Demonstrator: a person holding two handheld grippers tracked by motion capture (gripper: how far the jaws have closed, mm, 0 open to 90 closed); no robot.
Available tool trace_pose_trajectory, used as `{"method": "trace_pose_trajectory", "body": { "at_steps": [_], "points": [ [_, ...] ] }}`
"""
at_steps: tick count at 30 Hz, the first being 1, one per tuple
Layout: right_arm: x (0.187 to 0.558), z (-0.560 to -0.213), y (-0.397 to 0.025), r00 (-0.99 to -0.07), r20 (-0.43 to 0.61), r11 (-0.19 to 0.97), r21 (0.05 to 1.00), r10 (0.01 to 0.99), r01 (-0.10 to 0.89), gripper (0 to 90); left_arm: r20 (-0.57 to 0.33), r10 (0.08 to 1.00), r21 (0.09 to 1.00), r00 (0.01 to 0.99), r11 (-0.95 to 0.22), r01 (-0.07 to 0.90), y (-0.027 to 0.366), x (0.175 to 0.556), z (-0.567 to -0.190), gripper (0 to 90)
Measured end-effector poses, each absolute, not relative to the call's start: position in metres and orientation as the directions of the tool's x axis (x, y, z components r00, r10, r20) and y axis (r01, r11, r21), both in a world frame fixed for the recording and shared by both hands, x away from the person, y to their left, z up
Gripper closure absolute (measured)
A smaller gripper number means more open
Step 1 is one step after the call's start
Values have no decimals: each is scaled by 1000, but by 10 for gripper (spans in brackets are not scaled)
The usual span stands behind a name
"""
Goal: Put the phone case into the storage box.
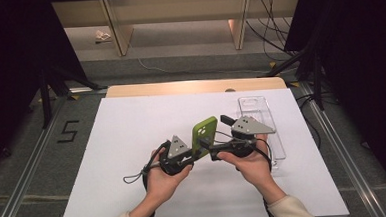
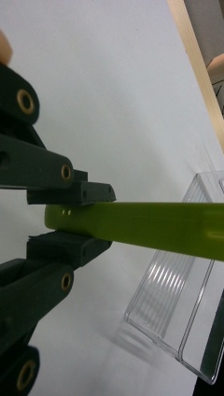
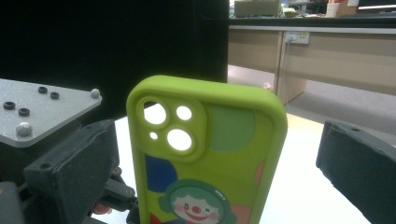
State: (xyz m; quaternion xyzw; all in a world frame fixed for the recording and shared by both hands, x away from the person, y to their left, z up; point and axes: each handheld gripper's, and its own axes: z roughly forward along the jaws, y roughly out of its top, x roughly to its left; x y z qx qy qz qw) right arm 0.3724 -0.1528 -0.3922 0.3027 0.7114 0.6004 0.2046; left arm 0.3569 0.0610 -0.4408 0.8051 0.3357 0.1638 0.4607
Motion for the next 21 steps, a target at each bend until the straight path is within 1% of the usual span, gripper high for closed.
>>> {"method": "trace_pose_trajectory", "body": {
  "at_steps": [21],
  "points": [
    [372, -395, -149, -725, 75, 93, 977, 684, 189, 3, -43, 690, 854, 723, -350, 385, 58, 355, -440, 774]
  ]
}}
